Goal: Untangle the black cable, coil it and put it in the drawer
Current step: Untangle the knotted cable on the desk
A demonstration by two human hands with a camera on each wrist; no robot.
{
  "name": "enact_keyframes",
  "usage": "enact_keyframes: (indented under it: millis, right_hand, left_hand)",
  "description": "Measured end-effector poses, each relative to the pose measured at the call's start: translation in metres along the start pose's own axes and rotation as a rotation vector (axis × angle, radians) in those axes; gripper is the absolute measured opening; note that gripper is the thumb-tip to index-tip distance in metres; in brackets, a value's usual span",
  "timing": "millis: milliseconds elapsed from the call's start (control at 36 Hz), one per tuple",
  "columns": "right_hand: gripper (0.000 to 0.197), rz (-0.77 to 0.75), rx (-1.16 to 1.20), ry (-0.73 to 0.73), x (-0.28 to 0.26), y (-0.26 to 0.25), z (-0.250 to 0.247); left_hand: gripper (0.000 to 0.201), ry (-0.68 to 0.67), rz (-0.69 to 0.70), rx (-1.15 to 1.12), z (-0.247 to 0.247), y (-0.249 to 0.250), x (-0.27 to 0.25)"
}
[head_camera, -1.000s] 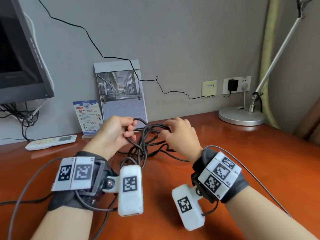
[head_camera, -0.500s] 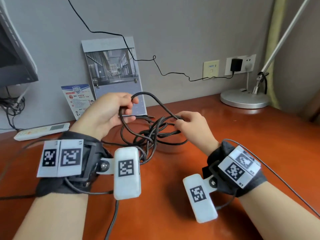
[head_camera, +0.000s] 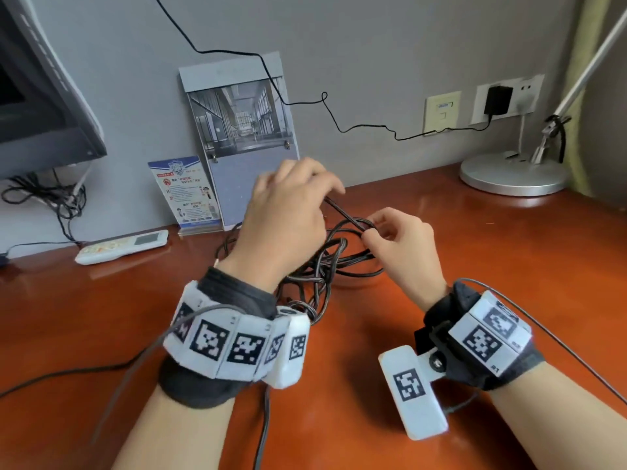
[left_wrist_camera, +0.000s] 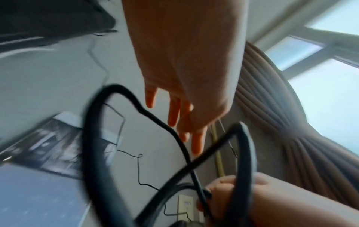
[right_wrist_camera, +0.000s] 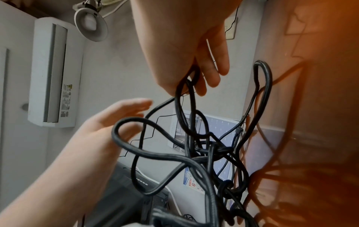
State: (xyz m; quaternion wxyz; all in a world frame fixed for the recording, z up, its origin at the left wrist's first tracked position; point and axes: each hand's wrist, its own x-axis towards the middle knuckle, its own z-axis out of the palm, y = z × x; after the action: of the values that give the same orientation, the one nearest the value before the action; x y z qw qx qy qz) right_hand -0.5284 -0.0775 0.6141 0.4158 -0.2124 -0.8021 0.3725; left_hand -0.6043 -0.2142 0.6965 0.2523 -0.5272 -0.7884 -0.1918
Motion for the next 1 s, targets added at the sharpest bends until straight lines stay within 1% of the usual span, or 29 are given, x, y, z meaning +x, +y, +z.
enact_keyframes:
  millis: [28, 56, 83, 111, 167, 250, 306, 389, 444, 500, 528, 583, 639, 694, 778, 833, 917, 972, 1000]
  right_hand:
    - [0.008, 0.000, -0.010, 0.002, 0.000, 0.000, 0.000]
    - [0.008, 0.003, -0.016, 0.003, 0.000, -0.001, 0.000]
    - [0.009, 0.010, -0.018, 0.001, 0.000, -0.001, 0.000]
    - [0.009, 0.020, -0.018, -0.002, 0.000, -0.001, 0.000]
    - [0.010, 0.041, 0.008, -0.018, 0.000, -0.001, 0.000]
    - [0.012, 0.064, 0.038, -0.030, -0.001, -0.002, -0.001]
    - [0.016, 0.094, 0.063, -0.020, 0.000, -0.003, -0.002]
    - [0.020, 0.103, 0.069, 0.008, 0.000, -0.007, -0.002]
    - [0.015, 0.035, 0.003, 0.100, -0.002, -0.011, -0.001]
    - [0.016, -0.099, -0.141, 0.229, -0.004, -0.016, -0.002]
    - [0.017, -0.168, -0.197, 0.263, -0.004, -0.018, -0.001]
    - [0.015, -0.250, -0.245, 0.261, -0.001, -0.021, -0.001]
    - [0.011, -0.242, -0.255, 0.205, 0.005, -0.024, -0.003]
    - [0.009, -0.165, -0.187, 0.134, 0.010, -0.030, -0.007]
    - [0.008, 0.038, 0.010, 0.057, 0.018, -0.038, -0.013]
    - [0.011, 0.177, 0.135, 0.019, 0.023, -0.040, -0.014]
    - [0.009, 0.405, 0.342, -0.047, 0.031, -0.039, -0.013]
    - [0.009, 0.512, 0.458, -0.051, 0.036, -0.029, -0.013]
    - [0.015, 0.541, 0.466, -0.048, 0.038, -0.019, -0.012]
  left_hand:
    - [0.040, -0.078, 0.100, 0.093, 0.004, 0.004, 0.004]
    - [0.036, -0.157, 0.167, 0.179, 0.008, 0.009, 0.009]
    - [0.032, -0.225, 0.200, 0.255, 0.011, 0.013, 0.015]
    - [0.029, -0.271, 0.207, 0.318, 0.014, 0.016, 0.020]
    - [0.023, -0.332, 0.158, 0.387, 0.015, 0.019, 0.029]
    - [0.019, -0.392, 0.115, 0.375, 0.013, 0.017, 0.035]
    - [0.019, -0.365, 0.096, 0.302, 0.008, 0.016, 0.035]
    - [0.027, -0.264, 0.038, 0.194, 0.000, 0.016, 0.033]
    - [0.028, -0.217, 0.017, 0.200, -0.004, 0.016, 0.029]
    - [0.027, -0.193, 0.011, 0.270, -0.008, 0.018, 0.025]
    - [0.024, -0.193, 0.009, 0.305, -0.009, 0.020, 0.023]
    - [0.017, -0.212, 0.014, 0.363, -0.012, 0.023, 0.022]
    - [0.017, -0.223, 0.036, 0.389, -0.014, 0.022, 0.022]
    - [0.017, -0.209, 0.042, 0.375, -0.016, 0.017, 0.022]
    - [0.027, -0.177, 0.025, 0.300, -0.017, 0.008, 0.019]
    - [0.028, -0.134, 0.005, 0.234, -0.014, 0.003, 0.015]
    - [0.028, -0.050, -0.035, 0.177, -0.011, -0.001, 0.013]
    - [0.029, 0.047, -0.120, 0.118, -0.015, -0.008, 0.010]
    - [0.030, 0.121, -0.171, 0.051, -0.020, -0.014, 0.009]
